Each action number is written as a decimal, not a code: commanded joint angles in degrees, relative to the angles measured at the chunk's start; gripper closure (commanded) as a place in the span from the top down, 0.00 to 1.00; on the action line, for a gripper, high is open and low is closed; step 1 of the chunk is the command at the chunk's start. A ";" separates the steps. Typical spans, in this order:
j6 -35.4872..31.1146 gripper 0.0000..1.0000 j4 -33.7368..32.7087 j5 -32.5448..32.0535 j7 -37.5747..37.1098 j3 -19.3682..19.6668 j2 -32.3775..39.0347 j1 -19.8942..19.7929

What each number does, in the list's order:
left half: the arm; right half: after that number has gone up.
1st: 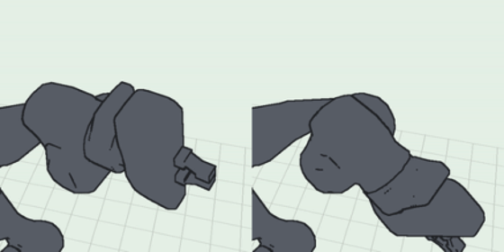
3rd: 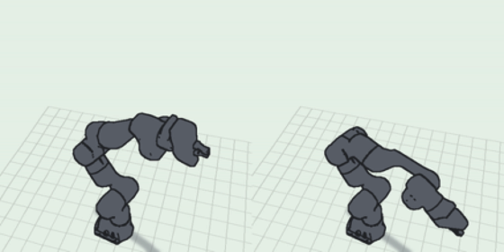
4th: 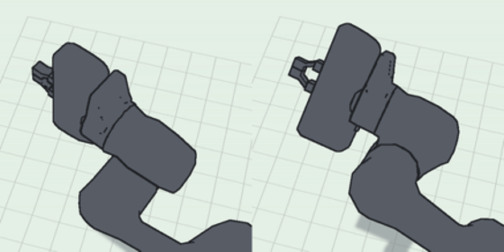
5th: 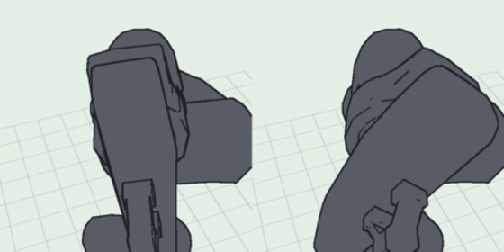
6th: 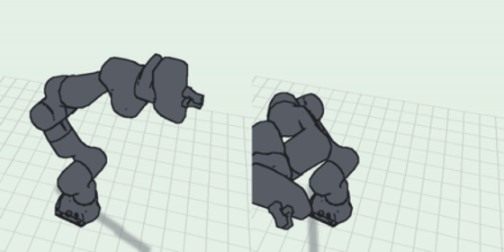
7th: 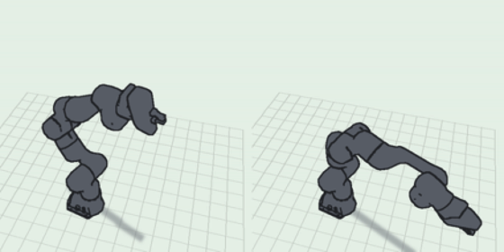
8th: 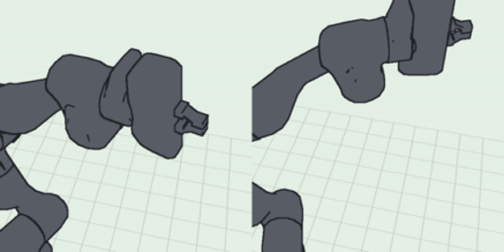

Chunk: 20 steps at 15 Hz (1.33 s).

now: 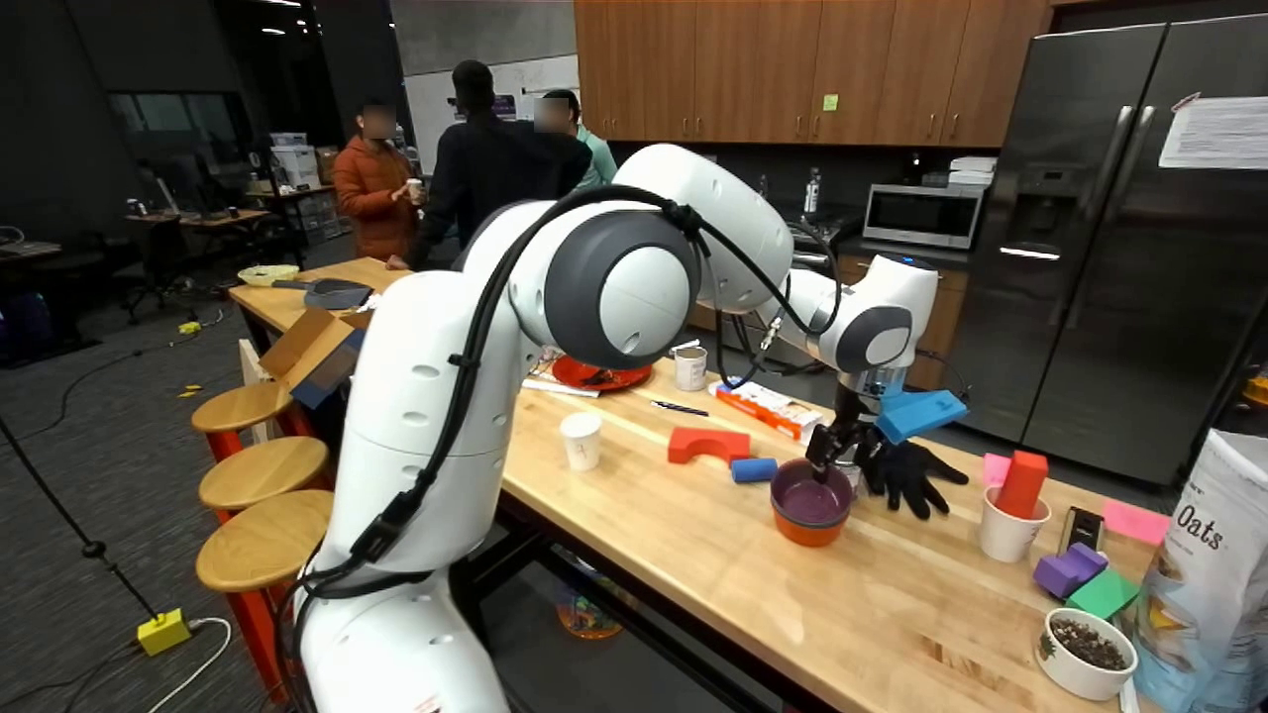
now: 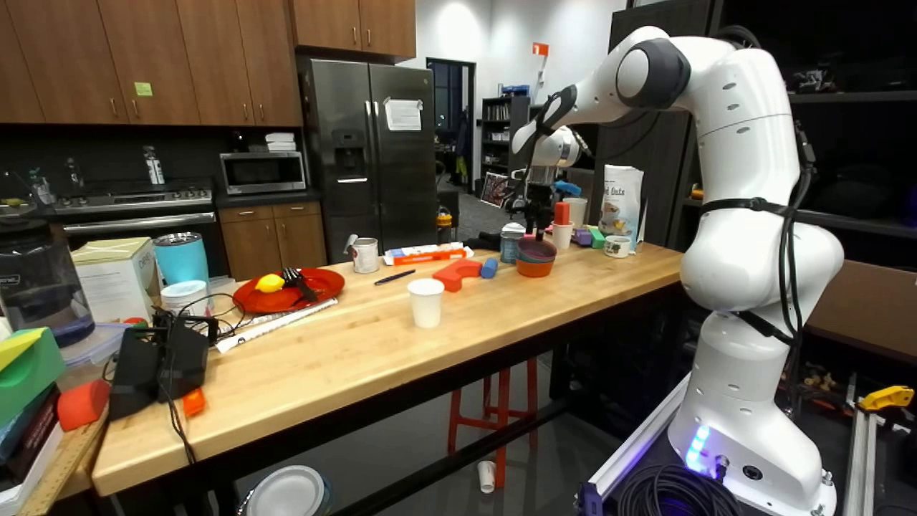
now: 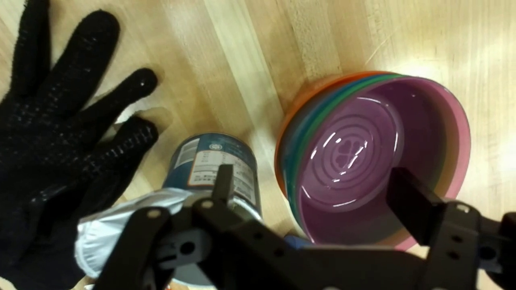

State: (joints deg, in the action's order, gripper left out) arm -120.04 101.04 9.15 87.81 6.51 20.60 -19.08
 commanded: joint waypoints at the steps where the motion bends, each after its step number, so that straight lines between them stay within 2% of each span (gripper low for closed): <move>1: 2.28 0.65 -2.08 -0.53 1.05 -0.01 1.24 -0.27; 9: 4.60 0.01 -3.43 -1.13 3.16 -0.10 2.27 -0.46; 14: 9.41 0.02 -4.56 -2.10 7.76 -0.34 2.41 -0.53; 19: 11.05 0.02 -5.66 -2.44 9.72 -0.14 3.48 0.00; 20: 11.15 0.32 -5.89 -2.87 9.21 0.01 3.74 0.17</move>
State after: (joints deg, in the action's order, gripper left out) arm -110.83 97.54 7.76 96.70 6.34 23.08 -18.98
